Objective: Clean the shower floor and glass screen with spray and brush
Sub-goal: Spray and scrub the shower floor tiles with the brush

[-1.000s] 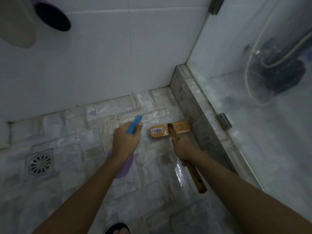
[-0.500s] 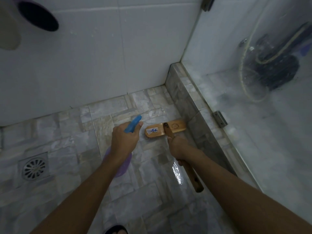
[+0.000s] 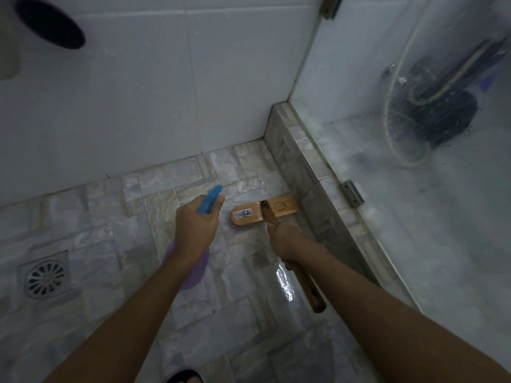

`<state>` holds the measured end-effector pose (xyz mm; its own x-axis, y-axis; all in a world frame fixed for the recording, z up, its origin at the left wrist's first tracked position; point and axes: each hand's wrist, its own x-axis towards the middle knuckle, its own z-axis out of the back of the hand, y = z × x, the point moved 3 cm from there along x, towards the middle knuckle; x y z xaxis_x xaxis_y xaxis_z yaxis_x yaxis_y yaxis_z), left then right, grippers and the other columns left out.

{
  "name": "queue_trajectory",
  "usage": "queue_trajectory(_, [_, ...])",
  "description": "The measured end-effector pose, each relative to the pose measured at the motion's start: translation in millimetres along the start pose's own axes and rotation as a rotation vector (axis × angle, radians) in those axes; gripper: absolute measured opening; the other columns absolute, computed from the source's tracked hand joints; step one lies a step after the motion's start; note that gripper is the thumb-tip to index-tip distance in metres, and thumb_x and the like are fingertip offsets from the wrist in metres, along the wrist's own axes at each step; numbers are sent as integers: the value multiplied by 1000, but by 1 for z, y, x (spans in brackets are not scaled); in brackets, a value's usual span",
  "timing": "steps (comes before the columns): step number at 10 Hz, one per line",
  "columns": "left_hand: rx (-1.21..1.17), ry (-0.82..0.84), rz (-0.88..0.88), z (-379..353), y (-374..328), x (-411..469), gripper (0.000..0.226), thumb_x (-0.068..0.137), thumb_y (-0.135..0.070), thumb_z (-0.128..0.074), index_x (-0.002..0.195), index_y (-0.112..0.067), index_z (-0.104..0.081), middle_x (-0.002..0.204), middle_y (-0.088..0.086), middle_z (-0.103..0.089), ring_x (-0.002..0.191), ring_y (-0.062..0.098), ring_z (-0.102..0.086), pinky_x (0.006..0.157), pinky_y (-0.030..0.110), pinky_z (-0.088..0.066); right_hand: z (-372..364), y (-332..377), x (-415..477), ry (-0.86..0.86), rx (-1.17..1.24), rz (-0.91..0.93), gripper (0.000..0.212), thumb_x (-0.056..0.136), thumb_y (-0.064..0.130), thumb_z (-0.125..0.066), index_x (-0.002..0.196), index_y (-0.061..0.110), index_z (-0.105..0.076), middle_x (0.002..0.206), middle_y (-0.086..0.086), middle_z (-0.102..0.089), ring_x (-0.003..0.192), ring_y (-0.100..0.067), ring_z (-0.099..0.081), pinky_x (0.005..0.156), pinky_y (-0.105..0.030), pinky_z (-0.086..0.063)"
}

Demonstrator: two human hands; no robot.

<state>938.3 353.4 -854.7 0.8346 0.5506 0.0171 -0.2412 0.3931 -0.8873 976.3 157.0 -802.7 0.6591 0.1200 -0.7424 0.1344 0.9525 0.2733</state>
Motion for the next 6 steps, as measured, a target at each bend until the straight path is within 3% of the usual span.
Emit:
queue_trajectory(1, [-16, -3, 22, 1, 1, 0, 46, 95, -42, -64, 70, -3, -62, 58, 9, -56, 48, 20, -50, 49, 35, -43, -3, -5, 12, -5, 7, 2, 10, 107, 12, -37, 110, 13, -46, 93, -15, -50, 86, -29, -58, 59, -31, -47])
queue_trajectory(2, [32, -17, -4, 0, -3, -4, 48, 95, -40, -65, 64, -5, -56, 53, 5, -49, 45, 12, -41, 46, 28, -35, -8, -7, 23, 30, -16, -27, 27, 106, 9, -38, 128, 2, -52, 120, -24, -55, 92, -35, -64, 68, -49, -60])
queue_trajectory(3, [47, 2, -26, -2, -4, -1, 42, 95, -43, -63, 72, -7, -63, 59, 6, -58, 50, 17, -54, 48, 32, -45, -7, -3, 25, 28, -28, -22, 24, 106, 8, -38, 126, 5, -52, 135, -27, -51, 104, -43, -66, 80, -51, -60])
queue_trajectory(4, [42, 14, -29, -4, -2, 1, 46, 95, -45, -62, 71, -6, -63, 58, 6, -58, 50, 18, -54, 49, 34, -46, -8, -6, 28, 12, 29, -8, 34, 109, 23, -32, 131, 2, -47, 130, -28, -54, 89, -40, -68, 69, -49, -62])
queue_trajectory(5, [64, -40, -52, 0, -2, 0, 49, 96, -42, -61, 63, -6, -55, 52, 3, -47, 45, 14, -40, 46, 31, -37, -8, -8, 29, 13, 61, -32, 42, 109, 31, -31, 136, 1, -44, 126, -27, -56, 71, -30, -60, 61, -46, -60])
queue_trajectory(6, [46, -67, -47, 4, 1, 3, 49, 96, -48, -58, 68, -8, -57, 55, 5, -52, 47, 19, -48, 47, 39, -46, -6, -12, 25, 29, 41, -47, 37, 110, 27, -30, 127, 0, -50, 109, -22, -60, 70, -28, -57, 57, -40, -54])
